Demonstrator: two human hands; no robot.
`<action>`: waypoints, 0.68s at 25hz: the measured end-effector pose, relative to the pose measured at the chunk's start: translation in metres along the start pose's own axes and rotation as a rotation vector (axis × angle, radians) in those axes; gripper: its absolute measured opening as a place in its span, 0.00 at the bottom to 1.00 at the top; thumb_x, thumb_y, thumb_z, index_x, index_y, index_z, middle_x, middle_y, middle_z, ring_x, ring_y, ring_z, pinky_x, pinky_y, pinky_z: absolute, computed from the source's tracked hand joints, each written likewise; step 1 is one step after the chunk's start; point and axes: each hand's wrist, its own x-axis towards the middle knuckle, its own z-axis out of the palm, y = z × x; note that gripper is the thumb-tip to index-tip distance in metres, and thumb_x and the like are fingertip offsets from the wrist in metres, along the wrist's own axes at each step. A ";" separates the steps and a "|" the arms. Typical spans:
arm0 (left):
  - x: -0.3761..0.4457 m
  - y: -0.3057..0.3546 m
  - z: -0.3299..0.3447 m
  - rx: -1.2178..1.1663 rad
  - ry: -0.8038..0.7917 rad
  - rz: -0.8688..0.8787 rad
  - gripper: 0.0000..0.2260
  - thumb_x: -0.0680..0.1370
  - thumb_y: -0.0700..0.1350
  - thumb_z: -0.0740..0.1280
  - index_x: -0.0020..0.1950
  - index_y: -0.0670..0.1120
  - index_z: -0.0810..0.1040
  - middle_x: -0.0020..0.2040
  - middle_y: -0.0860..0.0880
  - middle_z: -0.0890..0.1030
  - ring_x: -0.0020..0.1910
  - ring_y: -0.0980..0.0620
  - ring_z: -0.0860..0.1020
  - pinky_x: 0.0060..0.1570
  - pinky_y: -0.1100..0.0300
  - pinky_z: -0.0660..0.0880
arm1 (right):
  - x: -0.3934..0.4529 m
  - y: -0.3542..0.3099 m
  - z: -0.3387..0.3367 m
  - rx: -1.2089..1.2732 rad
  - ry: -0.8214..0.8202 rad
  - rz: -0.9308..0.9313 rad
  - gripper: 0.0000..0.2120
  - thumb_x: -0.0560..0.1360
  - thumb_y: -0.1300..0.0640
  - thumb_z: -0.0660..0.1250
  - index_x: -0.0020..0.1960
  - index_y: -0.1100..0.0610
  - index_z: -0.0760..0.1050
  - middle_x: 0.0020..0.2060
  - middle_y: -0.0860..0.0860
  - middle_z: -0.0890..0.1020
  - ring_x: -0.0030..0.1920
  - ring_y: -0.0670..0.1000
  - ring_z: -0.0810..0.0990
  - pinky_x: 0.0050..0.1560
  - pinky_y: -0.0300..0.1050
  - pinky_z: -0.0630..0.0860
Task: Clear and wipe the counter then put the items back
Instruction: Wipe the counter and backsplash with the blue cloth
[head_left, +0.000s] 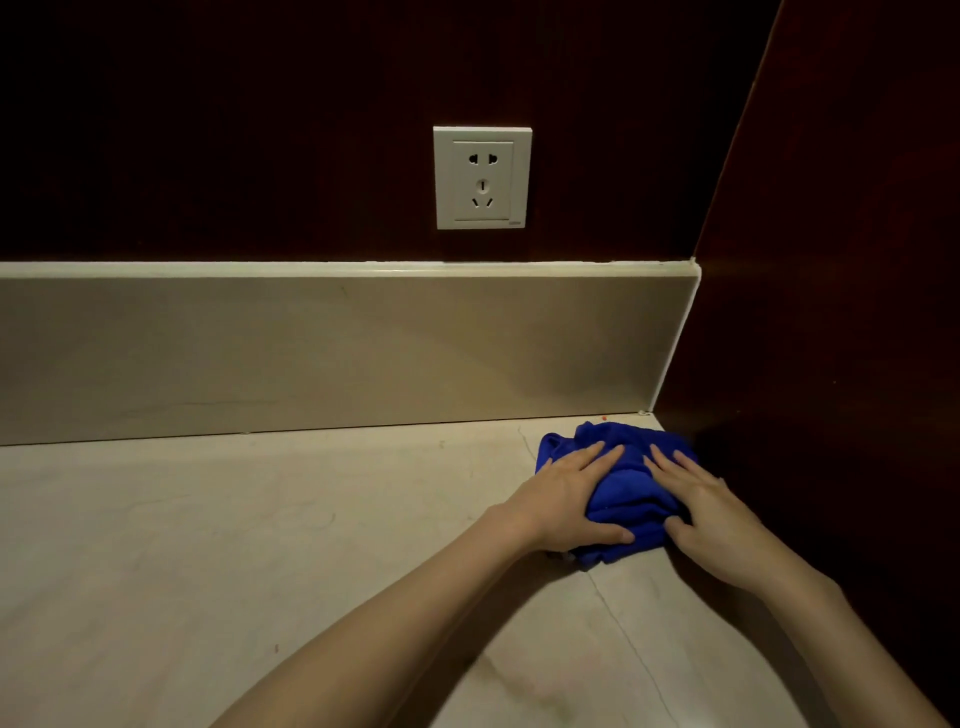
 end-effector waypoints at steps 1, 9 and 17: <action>-0.007 -0.003 -0.002 -0.004 -0.005 0.004 0.41 0.73 0.59 0.69 0.78 0.54 0.47 0.79 0.52 0.50 0.77 0.51 0.51 0.75 0.51 0.54 | -0.003 -0.007 0.001 -0.015 -0.007 -0.003 0.33 0.77 0.61 0.61 0.77 0.49 0.50 0.77 0.45 0.51 0.77 0.47 0.47 0.76 0.50 0.46; -0.108 -0.051 -0.043 0.004 -0.018 0.031 0.40 0.73 0.59 0.69 0.78 0.56 0.49 0.79 0.54 0.51 0.77 0.56 0.50 0.76 0.55 0.52 | -0.036 -0.112 0.031 -0.097 -0.015 -0.045 0.34 0.77 0.56 0.59 0.78 0.47 0.46 0.77 0.42 0.48 0.77 0.45 0.47 0.73 0.44 0.57; -0.224 -0.117 -0.087 -0.012 0.002 -0.061 0.40 0.73 0.60 0.69 0.77 0.60 0.49 0.78 0.59 0.51 0.76 0.60 0.50 0.75 0.61 0.50 | -0.044 -0.224 0.074 -0.120 -0.052 -0.239 0.34 0.78 0.52 0.59 0.78 0.50 0.45 0.78 0.45 0.47 0.77 0.48 0.46 0.74 0.44 0.55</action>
